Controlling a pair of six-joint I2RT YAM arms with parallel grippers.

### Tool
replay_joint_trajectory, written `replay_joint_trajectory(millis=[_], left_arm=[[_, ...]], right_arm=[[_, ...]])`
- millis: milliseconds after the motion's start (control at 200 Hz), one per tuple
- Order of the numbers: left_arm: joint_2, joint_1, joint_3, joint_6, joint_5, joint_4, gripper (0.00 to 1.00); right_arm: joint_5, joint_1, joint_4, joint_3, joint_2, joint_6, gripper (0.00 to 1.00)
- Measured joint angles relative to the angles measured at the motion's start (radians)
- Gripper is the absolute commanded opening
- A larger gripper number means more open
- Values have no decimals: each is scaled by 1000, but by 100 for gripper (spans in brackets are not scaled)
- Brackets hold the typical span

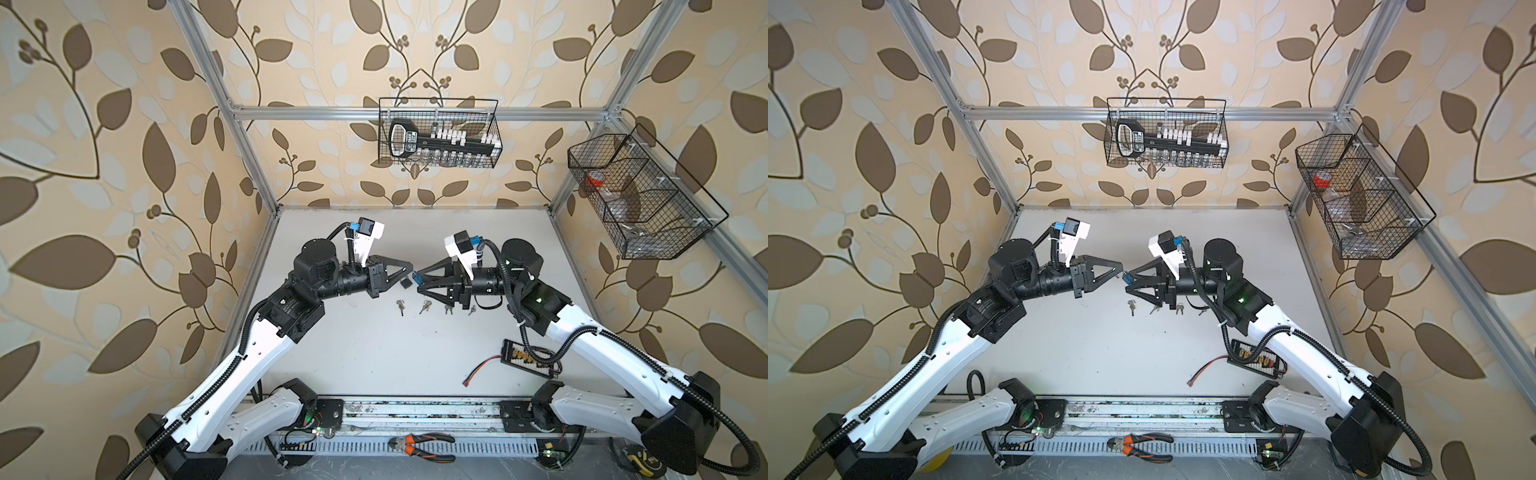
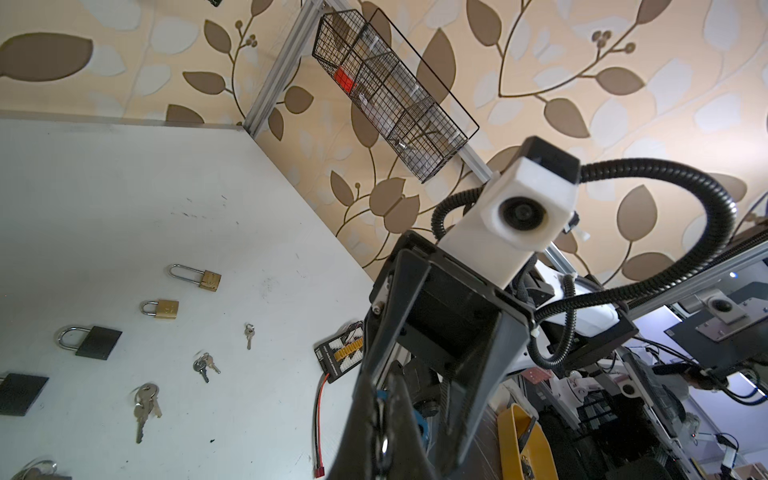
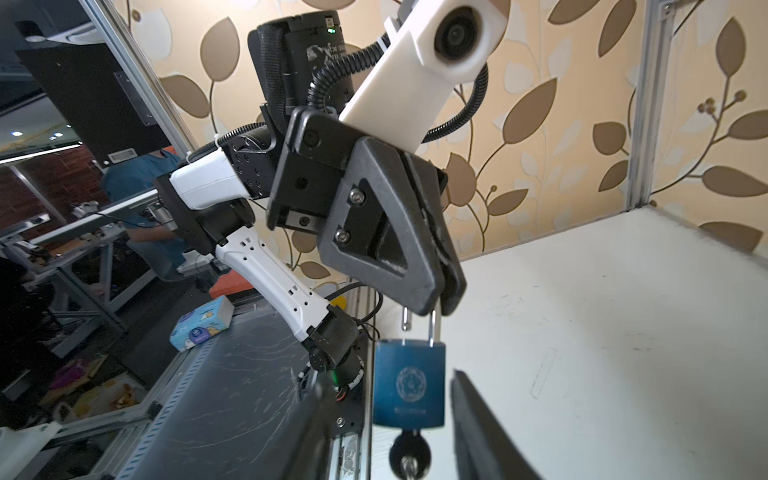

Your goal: Lock with the key

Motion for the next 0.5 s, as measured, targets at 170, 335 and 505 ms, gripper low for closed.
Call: replay_joint_trajectory(millis=[170, 335, 505], left_arm=[[1, 0, 0, -21, -42, -21, 0], [0, 0, 0, -44, -80, -21, 0], [-1, 0, 0, -68, -92, 13, 0]], right_arm=[[206, 2, 51, -76, -103, -11, 100], [430, 2, 98, -183, -208, -15, 99], [534, -29, 60, -198, -226, 4, 97]])
